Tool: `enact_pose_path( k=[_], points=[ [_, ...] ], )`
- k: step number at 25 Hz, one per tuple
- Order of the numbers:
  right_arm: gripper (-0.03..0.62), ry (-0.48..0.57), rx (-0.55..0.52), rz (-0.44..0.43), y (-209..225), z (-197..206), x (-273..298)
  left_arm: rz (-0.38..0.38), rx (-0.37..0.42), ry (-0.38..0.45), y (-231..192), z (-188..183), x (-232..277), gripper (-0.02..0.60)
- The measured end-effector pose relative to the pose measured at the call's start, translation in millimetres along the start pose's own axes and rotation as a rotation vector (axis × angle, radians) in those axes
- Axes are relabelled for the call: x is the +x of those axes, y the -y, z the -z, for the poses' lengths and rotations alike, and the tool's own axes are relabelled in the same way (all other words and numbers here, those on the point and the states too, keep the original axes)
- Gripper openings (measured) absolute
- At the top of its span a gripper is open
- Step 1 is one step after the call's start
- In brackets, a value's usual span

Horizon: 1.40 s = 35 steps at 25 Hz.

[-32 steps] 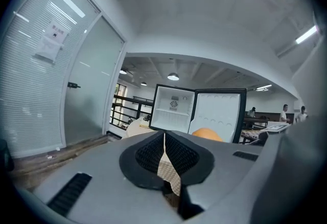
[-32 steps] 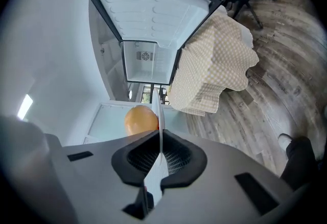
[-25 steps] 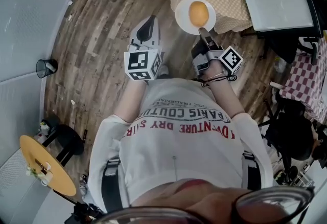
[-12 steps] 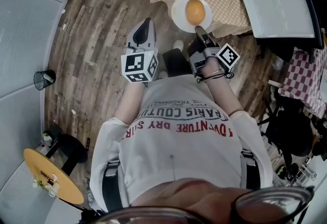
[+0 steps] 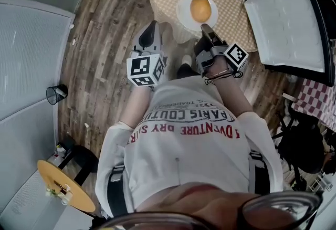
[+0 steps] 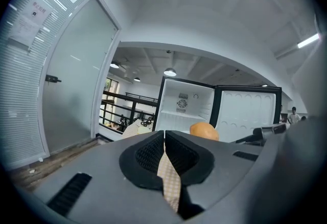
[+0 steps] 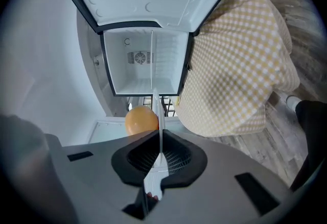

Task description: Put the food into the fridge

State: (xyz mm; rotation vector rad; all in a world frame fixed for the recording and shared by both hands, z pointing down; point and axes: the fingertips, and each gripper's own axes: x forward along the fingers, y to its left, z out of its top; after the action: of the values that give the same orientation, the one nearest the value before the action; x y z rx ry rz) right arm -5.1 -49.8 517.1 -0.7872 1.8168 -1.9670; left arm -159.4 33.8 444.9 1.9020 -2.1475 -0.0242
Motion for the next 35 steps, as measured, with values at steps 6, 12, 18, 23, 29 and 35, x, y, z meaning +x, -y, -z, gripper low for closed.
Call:
enact_pose_path(
  k=[6, 12, 18, 23, 29, 35],
  points=[
    [0.034, 0.035, 0.009, -0.005, -8.8, -71.0, 47.6, 0.037, 0.03, -0.01, 13.5, -18.6, 88.6, 0.028],
    [0.034, 0.073, 0.0, -0.012, -13.7, -123.0, 74.8, 0.087, 0.049, -0.045, 31.3, -19.3, 156.0, 0.028],
    [0.034, 0.165, 0.042, 0.007, -7.2, -149.0, 76.0, 0.2, 0.075, -0.091, 54.7, -20.2, 204.5, 0.028],
    [0.034, 0.263, 0.061, -0.003, -12.5, -163.4, 84.1, 0.304, 0.095, -0.103, 61.7, -31.3, 245.6, 0.028],
    [0.034, 0.412, 0.088, -0.014, -22.1, -180.4, 97.0, 0.438, 0.131, -0.1, 63.5, -52.0, 293.1, 0.028],
    [0.034, 0.516, 0.09, -0.032, -36.1, -197.5, 117.5, 0.517, 0.138, -0.114, 55.7, -57.6, 319.1, 0.028]
  ],
)
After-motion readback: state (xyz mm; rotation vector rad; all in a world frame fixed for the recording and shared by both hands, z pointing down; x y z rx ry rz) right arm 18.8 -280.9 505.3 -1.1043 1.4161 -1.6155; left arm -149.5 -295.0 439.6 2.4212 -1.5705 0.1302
